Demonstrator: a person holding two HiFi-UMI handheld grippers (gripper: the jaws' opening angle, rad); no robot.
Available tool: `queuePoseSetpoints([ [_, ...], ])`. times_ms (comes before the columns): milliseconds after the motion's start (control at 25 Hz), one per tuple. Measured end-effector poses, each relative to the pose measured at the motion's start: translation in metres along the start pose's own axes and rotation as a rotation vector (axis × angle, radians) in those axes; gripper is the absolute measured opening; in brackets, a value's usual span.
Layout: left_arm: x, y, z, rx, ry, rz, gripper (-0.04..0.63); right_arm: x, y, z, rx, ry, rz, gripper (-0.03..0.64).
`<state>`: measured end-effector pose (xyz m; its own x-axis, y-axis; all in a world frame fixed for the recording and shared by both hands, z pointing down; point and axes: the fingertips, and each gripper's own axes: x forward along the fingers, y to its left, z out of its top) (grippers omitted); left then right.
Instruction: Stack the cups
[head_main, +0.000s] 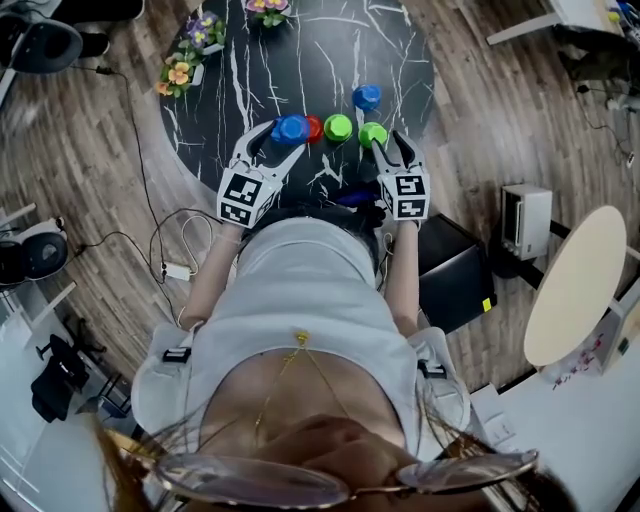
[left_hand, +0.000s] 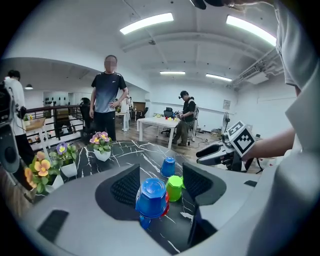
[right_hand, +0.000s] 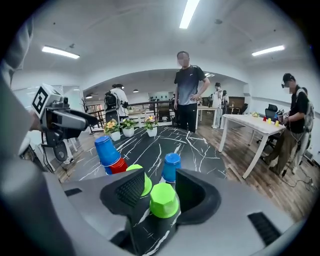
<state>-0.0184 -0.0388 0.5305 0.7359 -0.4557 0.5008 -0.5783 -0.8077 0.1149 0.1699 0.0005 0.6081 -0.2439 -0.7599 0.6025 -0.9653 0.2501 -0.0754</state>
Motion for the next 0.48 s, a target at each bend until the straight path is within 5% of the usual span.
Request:
queuePoseSetpoints([
  [360, -0.017, -0.003, 0.008, 0.0, -0.058, 0.061, 0.064, 0.015, 0.006, -0.001, 0.055, 0.02, 0.104, 0.184],
  [480, -0.019, -0.007, 0.01, -0.01, -0.068, 0.057, 0.041, 0.017, 0.009, -0.003, 0.031, 0.048, 0.142, 0.184],
])
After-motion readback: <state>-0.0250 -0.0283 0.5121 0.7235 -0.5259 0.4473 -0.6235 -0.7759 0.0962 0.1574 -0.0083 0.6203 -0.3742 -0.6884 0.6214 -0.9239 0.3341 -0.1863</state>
